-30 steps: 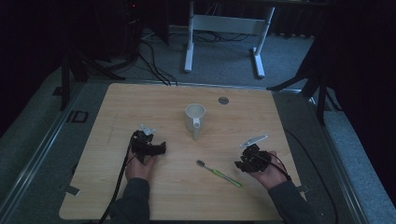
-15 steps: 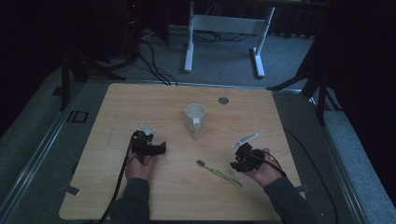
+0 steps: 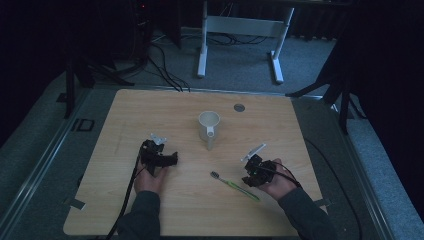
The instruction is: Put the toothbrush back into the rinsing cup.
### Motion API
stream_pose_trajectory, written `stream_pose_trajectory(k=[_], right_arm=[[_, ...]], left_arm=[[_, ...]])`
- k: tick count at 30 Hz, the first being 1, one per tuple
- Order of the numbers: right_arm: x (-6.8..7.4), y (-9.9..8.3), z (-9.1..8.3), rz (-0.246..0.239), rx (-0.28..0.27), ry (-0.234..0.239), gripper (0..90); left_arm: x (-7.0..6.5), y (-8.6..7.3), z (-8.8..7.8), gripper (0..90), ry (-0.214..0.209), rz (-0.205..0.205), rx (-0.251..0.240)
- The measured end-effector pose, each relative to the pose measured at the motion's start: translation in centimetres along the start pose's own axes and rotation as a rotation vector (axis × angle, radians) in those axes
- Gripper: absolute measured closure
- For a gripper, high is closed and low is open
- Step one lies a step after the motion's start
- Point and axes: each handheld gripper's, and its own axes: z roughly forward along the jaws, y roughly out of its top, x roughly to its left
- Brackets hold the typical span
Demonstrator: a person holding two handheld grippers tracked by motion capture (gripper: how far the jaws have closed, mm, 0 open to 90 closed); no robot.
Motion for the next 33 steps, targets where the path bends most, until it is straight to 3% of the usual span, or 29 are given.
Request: stream_pose_trajectory(k=[33], right_arm=[[2.1,2.6,1.3,-0.127,0.087,0.051,69.4]], left_arm=[[0.0,0.0,0.0,11.8,0.000,0.000,0.000]])
